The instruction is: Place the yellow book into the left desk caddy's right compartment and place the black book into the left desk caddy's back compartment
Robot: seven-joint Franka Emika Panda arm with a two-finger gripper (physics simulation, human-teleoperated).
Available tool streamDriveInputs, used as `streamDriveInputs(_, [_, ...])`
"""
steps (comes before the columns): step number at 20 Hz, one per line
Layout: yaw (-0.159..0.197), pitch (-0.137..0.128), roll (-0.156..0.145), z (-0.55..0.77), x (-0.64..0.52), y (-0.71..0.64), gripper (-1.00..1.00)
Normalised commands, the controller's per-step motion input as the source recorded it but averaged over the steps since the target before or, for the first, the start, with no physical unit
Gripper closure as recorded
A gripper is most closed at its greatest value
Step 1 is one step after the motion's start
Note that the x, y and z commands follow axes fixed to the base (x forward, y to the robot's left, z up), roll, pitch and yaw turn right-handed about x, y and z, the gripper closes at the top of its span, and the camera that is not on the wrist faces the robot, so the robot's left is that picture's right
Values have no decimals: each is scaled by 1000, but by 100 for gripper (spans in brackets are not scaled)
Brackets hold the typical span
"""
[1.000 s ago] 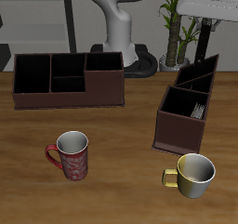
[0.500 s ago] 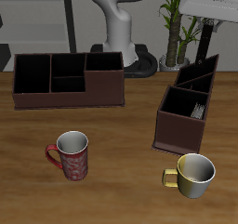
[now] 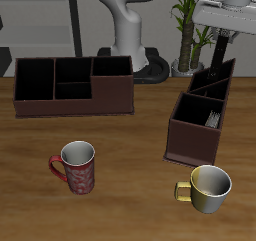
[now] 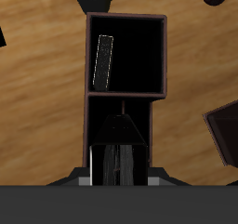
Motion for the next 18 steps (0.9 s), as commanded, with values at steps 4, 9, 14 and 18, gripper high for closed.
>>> streamDriveInputs(4, [-14,26,-15,-132,109,1,100])
streamDriveInputs(9, [5,14,-1,-152,83,9,100])
streamDriveInputs(14, [-1,24,-1,-201,71,20,100])
streamDriveInputs(18, [-3,31,-3,-213,102,11,100])
